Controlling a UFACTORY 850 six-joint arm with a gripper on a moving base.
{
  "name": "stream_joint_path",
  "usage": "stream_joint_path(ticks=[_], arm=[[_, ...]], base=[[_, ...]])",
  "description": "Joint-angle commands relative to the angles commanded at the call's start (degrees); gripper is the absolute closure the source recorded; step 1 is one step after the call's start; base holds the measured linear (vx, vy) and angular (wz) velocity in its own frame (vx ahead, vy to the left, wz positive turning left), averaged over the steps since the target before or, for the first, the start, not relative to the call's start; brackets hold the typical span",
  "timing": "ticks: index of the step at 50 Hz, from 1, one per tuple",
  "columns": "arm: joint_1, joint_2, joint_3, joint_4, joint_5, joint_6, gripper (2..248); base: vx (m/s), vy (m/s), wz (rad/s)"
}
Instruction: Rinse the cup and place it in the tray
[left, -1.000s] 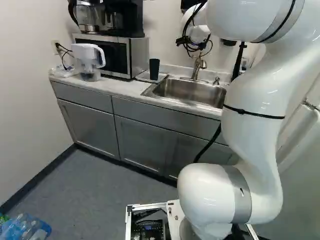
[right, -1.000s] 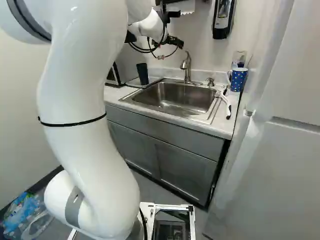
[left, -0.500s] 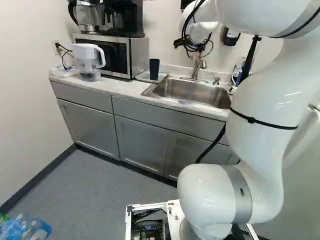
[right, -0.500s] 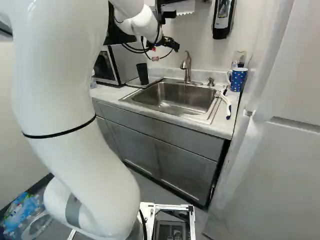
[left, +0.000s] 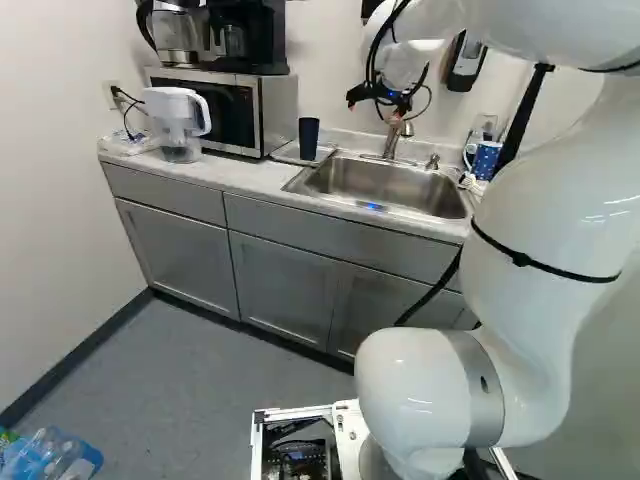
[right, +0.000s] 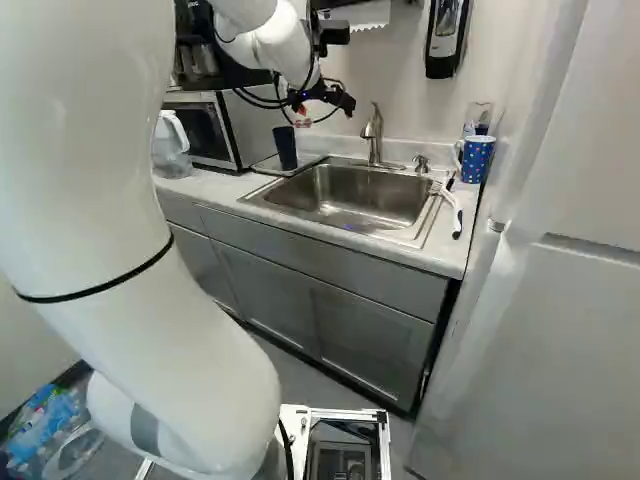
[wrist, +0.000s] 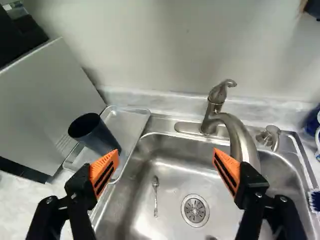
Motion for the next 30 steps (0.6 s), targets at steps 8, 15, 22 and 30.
stream_joint_path(ticks=[8,15,22,30], arm=[[-0.1,0.8,0.8,0.0,-2.4,0.0,3],[-0.3,1.4,1.5,0.0,-4.4,0.0,3],[-0.6,2.1,2.1,0.0,-6.5,0.0,3],[-1.1,2.7,2.8,0.0,-8.8,0.0,3]], base=[[0.000,0.000,0.000],[0.000,0.000,0.000],[0.000,0.000,0.000],[0.000,0.000,0.000]])
